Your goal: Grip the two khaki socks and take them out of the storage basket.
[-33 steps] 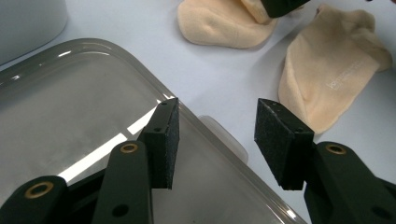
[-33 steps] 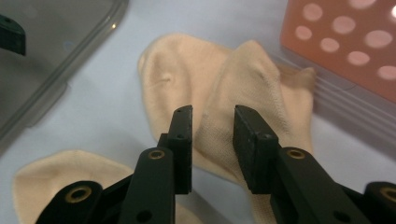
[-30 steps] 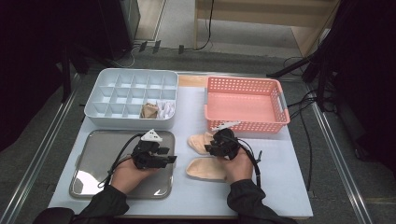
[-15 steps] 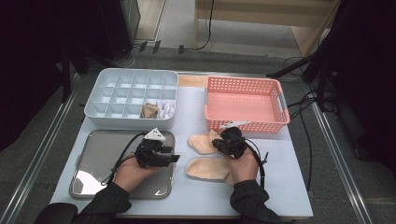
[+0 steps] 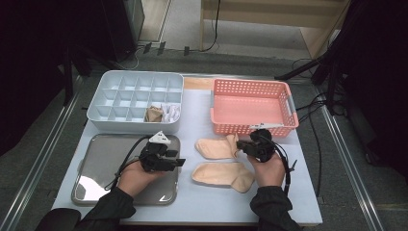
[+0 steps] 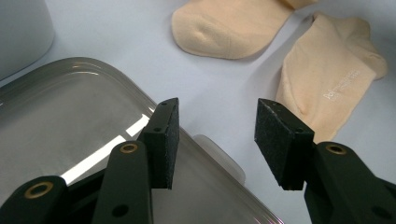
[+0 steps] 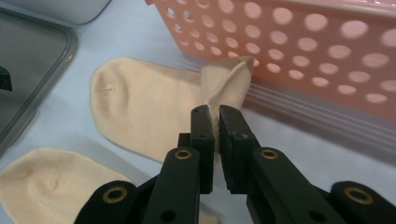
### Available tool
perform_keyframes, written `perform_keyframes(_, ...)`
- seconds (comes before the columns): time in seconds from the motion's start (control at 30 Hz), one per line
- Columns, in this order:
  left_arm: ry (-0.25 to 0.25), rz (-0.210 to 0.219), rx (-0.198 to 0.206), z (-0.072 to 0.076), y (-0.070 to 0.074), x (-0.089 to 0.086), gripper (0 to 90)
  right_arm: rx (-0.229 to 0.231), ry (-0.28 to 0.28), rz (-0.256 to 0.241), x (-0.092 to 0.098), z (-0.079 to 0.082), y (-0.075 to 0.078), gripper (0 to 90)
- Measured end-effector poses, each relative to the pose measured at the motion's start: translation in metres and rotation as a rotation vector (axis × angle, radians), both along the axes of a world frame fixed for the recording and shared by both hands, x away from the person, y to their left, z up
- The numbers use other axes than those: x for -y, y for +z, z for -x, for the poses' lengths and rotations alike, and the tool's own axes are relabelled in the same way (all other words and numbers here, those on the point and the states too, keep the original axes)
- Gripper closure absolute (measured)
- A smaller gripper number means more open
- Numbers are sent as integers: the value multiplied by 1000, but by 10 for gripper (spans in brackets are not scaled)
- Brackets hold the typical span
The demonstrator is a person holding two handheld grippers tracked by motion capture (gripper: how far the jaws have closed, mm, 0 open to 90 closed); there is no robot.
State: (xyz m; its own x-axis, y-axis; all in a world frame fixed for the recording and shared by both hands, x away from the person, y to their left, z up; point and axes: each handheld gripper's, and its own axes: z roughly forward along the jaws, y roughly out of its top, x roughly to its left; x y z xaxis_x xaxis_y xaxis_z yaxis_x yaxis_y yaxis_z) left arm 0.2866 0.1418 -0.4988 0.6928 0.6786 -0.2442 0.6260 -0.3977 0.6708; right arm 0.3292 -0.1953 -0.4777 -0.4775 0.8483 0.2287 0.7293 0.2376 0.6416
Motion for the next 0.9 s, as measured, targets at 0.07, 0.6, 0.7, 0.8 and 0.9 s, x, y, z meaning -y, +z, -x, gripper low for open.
perform_keyframes(0.07, -1, 1, 2, 0, 0, 0, 517, -12, -3, -3, 5, 0, 0, 856)
perform_keyframes(0.6, -8, 6, 4, -7, 3, 5, 519, -36, -42, 14, 30, 11, -5, 748)
perform_keyframes(0.7, -11, -3, 7, -10, 5, 5, 519, -8, -49, 3, 36, 14, -1, 741)
perform_keyframes(0.8, -18, 0, 13, -13, 8, 8, 519, 5, -51, -8, 43, 16, 0, 743)
perform_keyframes(0.9, -22, -5, 15, -18, 9, 11, 519, -1, -56, -30, 47, 13, -1, 741)
